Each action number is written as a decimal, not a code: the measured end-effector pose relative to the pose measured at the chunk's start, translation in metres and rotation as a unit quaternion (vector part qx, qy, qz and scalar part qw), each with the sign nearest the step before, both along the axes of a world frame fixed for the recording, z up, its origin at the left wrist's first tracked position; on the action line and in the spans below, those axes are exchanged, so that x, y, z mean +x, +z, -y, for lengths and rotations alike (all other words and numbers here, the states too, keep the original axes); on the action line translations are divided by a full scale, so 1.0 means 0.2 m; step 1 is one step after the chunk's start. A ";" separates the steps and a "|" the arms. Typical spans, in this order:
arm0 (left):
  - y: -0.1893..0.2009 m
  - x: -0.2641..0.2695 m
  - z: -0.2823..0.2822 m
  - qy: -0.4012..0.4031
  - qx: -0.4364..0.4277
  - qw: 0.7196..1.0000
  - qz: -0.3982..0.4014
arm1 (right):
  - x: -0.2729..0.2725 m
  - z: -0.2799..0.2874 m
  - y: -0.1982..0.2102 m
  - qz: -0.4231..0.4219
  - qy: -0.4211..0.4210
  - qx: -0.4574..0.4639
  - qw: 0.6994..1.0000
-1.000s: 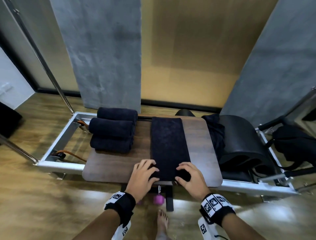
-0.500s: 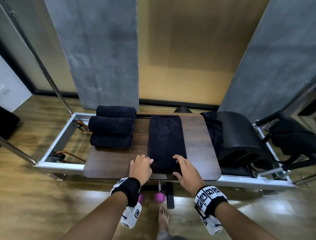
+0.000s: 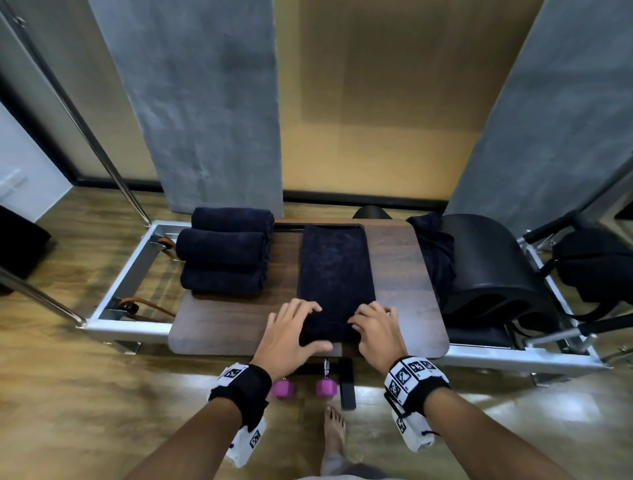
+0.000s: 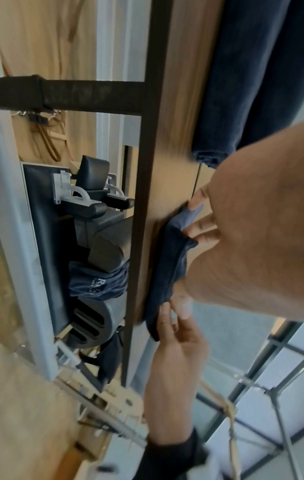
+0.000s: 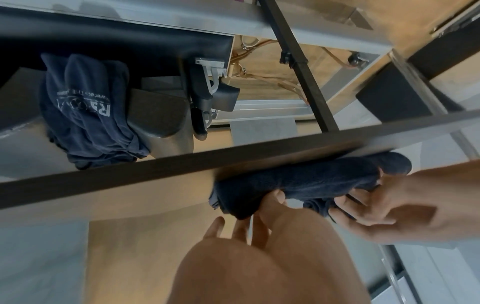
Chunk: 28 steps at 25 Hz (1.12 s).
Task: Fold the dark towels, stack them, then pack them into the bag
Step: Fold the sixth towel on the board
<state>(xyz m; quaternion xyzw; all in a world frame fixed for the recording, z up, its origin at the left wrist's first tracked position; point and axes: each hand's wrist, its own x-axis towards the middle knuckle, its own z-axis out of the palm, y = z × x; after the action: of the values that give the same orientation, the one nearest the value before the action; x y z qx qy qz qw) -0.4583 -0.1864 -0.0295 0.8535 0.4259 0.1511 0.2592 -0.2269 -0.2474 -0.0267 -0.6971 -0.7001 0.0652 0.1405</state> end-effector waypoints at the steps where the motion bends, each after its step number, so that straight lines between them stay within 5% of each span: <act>1: 0.00 0.00 0.00 -0.034 0.018 0.998 -0.039 | 0.00 -0.02 0.01 0.003 -0.008 -0.017 1.000; 4: -0.01 0.03 -0.02 -0.064 0.049 0.993 -0.083 | -0.01 -0.06 0.02 0.002 -0.017 -0.059 0.998; 10: -0.01 0.07 -0.08 0.061 -0.068 0.994 0.067 | 0.03 -0.04 0.03 -0.013 -0.007 -0.050 0.999; 18: 0.01 0.15 -0.16 0.108 -0.075 0.991 -0.026 | 0.03 0.01 0.04 0.070 0.052 -0.019 0.996; 25: -0.01 0.13 -0.12 0.083 0.116 0.990 -0.003 | 0.03 -0.16 0.07 0.002 0.019 -0.086 0.996; 28: 0.00 0.13 -0.13 0.014 0.148 0.986 -0.075 | 0.04 -0.19 0.08 -0.063 -0.011 -0.076 0.995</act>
<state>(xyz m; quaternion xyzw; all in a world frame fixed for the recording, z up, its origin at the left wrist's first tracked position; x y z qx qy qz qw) -0.4331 -0.1608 -0.0299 0.8852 0.4293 0.1521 0.0951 -0.2187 -0.2085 -0.0111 -0.7081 -0.6749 0.1602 0.1317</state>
